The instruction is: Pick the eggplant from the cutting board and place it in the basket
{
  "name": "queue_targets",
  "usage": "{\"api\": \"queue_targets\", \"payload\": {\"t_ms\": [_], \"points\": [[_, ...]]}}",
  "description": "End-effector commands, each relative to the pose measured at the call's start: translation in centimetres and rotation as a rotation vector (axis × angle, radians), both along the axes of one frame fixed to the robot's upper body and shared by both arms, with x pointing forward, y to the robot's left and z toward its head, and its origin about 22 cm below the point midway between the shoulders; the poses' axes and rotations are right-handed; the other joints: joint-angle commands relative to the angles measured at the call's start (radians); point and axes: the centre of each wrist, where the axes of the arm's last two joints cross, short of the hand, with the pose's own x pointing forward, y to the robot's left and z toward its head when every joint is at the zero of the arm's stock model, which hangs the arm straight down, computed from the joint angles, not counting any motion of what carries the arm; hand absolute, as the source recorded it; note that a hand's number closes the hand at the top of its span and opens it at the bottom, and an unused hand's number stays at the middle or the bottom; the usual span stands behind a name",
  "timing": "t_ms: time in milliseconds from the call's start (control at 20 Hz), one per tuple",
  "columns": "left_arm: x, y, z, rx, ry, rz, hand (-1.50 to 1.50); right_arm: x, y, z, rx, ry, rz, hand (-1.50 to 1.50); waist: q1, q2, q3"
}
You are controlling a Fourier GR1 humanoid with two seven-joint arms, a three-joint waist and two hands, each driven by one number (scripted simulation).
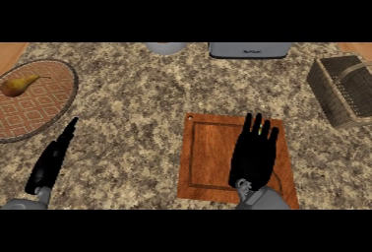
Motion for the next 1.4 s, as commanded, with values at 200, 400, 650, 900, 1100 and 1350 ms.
{"api": "queue_targets", "payload": {"t_ms": [200, 400, 650, 900, 1100, 1350], "points": [[-0.1, 0.5, 0.8, 0.007, -0.008, -0.007, 0.00, -0.8, -0.4, -0.7, 0.006, 0.028, -0.110, -1.50, -0.003, -0.001, 0.000], [-1.0, 0.2, -0.5, 0.012, 0.005, -0.010, 0.00, -0.4, 0.0, -1.5, 0.012, 0.056, -0.109, -1.50, 0.000, 0.000, 0.000], [0.7, 1.3, -0.1, 0.012, -0.003, 0.007, 0.00, 0.8, -1.0, -2.5, 0.091, 0.126, -0.132, 1.50, -0.002, 0.002, 0.000], [0.5, -1.8, -0.1, 0.011, 0.015, -0.008, 0.00, 1.3, -0.8, -4.2, 0.206, 0.125, -0.074, 1.50, 0.003, 0.002, 0.000], [1.5, -0.5, 0.3, 0.009, 0.003, -0.011, 0.00, 1.3, 0.5, -5.3, 0.185, 0.180, -0.011, 1.50, 0.008, 0.005, 0.000], [-0.2, -1.7, -1.1, -0.003, 0.007, -0.010, 0.00, 0.7, 0.9, -5.0, 0.111, 0.141, 0.051, 1.50, 0.002, 0.001, 0.000]]}}
